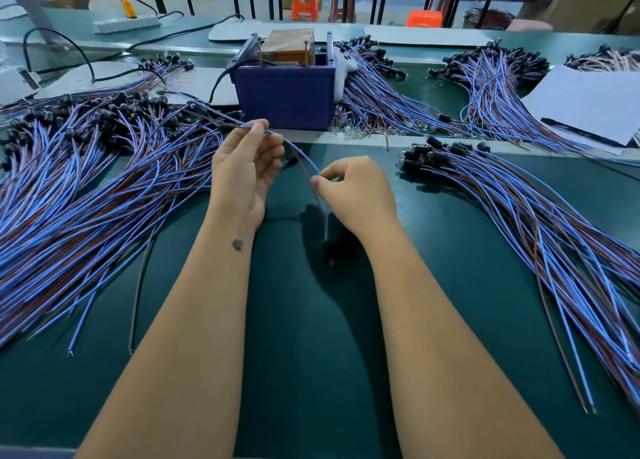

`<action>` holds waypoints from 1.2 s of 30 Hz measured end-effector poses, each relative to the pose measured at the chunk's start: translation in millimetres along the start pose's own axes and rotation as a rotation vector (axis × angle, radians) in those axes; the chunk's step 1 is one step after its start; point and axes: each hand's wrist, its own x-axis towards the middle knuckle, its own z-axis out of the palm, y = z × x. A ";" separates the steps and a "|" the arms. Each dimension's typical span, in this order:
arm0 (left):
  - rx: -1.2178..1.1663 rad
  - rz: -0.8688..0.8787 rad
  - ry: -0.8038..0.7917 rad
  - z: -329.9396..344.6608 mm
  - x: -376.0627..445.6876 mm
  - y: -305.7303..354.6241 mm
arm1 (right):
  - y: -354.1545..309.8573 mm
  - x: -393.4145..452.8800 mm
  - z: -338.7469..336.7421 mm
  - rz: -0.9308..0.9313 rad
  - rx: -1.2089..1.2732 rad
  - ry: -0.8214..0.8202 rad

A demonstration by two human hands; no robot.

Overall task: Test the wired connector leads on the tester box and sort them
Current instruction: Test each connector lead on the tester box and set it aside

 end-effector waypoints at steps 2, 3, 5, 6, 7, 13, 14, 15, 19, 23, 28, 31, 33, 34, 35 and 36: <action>-0.047 -0.030 -0.058 2.0 -2.0 1.9 | 0.5 -0.7 -0.7 0.026 -0.139 0.164; -0.048 -0.049 -0.094 3.4 -3.4 2.3 | 0.0 -1.3 -1.8 0.026 -0.146 0.258; -0.014 -0.082 -0.161 5.6 -6.1 2.1 | -1.3 -1.9 -5.2 0.015 -0.019 0.373; 0.017 -0.094 -0.189 5.9 -6.9 1.9 | -1.9 -1.1 -7.1 0.017 0.111 0.386; 0.057 -0.104 -0.216 5.9 -7.6 1.7 | -2.7 -0.4 -9.3 0.030 0.267 0.382; 0.676 -0.141 -0.456 7.9 -14.0 -11.6 | -5.0 0.2 -17.4 0.120 1.216 0.215; 0.753 -0.110 -0.482 8.9 -14.9 -14.4 | -4.1 0.3 -17.2 0.126 1.270 0.188; 0.812 -0.076 -0.503 9.9 -15.2 -16.4 | -3.3 0.6 -16.7 0.129 1.281 0.174; 0.955 -0.003 -0.550 11.4 -17.6 -18.7 | -0.2 1.1 -13.5 0.137 1.072 0.224; 0.845 0.017 -0.551 14.9 -22.4 -16.4 | 3.7 1.6 -16.0 0.166 0.984 0.247; 0.851 0.149 -0.674 42.9 -40.9 -35.1 | 11.2 9.6 -33.4 0.136 0.780 0.271; 0.908 0.190 -0.802 53.8 -50.5 -47.3 | 25.1 14.3 -56.1 0.132 0.631 0.278; 0.938 0.175 -0.869 57.8 -55.6 -52.2 | 36.4 15.2 -76.9 0.151 0.578 0.272; 0.960 0.188 -0.898 59.4 -57.8 -53.8 | 41.5 15.4 -88.8 0.165 0.550 0.274; 0.976 0.206 -0.920 60.4 -59.4 -55.7 | 45.8 15.4 -100.5 0.177 0.522 0.284; 0.984 0.218 -0.930 60.8 -60.2 -57.1 | 50.0 15.4 -112.7 0.182 0.497 0.301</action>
